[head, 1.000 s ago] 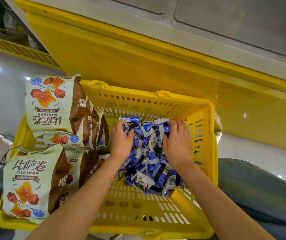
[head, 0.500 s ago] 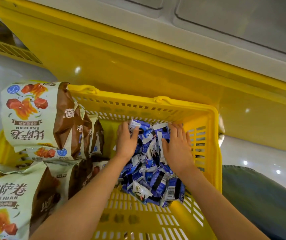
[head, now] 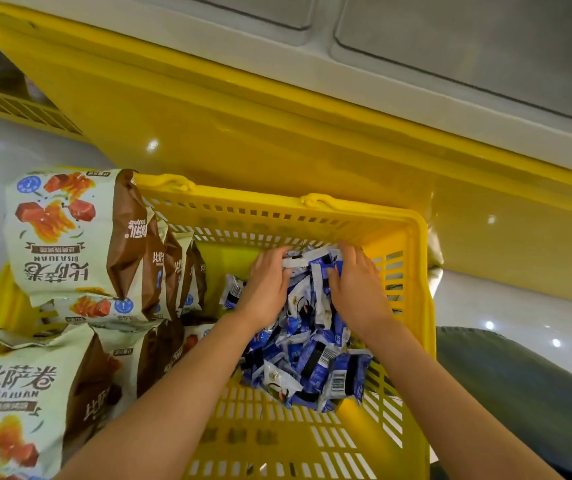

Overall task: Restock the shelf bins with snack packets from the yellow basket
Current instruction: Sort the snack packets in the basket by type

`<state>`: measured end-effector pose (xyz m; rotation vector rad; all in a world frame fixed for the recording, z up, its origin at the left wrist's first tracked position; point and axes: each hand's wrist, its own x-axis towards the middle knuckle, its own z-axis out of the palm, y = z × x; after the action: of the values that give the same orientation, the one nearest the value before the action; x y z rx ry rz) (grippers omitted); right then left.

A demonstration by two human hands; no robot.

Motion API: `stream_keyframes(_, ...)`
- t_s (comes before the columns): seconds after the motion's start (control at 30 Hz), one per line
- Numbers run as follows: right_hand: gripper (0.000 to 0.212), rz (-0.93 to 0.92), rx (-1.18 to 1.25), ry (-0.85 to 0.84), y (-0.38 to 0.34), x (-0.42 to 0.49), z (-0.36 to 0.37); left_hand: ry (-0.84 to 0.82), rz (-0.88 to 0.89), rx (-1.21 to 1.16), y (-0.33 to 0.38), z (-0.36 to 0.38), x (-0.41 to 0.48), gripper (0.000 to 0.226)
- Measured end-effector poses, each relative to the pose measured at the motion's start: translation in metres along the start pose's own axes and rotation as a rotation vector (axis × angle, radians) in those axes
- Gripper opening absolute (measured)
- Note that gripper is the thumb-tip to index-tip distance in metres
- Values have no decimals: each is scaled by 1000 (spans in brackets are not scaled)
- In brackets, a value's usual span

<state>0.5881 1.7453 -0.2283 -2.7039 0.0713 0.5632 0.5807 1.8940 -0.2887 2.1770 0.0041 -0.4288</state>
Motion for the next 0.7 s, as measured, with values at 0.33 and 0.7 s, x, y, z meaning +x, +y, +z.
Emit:
stream_keyframes(0.33,50,-126,-277,-75,2,-13,13,132,-666,66,-29,-7,-45,53)
stream_keyframes(0.7,51,-144,-241,-160,-7,-40,8,-79,-676,-201,-17,3,-59,58)
